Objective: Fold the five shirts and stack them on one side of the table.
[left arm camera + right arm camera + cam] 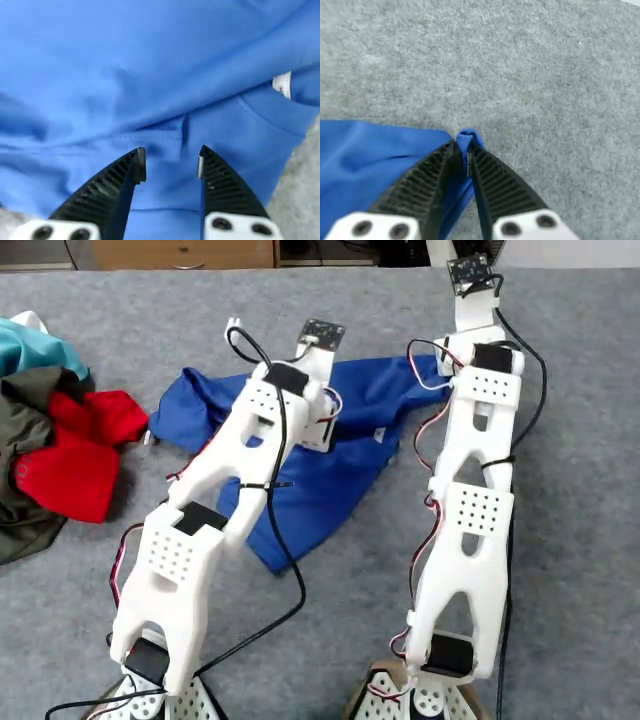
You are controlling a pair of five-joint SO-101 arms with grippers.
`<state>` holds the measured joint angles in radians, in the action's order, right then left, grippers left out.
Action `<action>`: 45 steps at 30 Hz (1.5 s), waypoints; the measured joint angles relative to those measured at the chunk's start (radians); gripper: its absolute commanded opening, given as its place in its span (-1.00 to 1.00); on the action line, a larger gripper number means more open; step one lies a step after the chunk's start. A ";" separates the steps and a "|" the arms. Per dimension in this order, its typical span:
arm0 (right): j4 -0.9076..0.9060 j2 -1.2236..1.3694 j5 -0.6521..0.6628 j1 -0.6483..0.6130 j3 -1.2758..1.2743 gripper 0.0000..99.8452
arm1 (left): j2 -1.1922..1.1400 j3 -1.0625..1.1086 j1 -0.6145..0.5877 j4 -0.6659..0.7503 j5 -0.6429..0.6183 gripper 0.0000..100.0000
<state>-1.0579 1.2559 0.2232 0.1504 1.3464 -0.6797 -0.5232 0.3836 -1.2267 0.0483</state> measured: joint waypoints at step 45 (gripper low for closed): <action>0.000 0.000 0.002 0.000 0.000 -1.00 | -0.066 -0.029 -0.031 0.041 -0.003 -0.90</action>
<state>-1.0579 1.2559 0.2248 0.1504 1.3464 -0.7457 -0.5524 0.3529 -1.1853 0.0453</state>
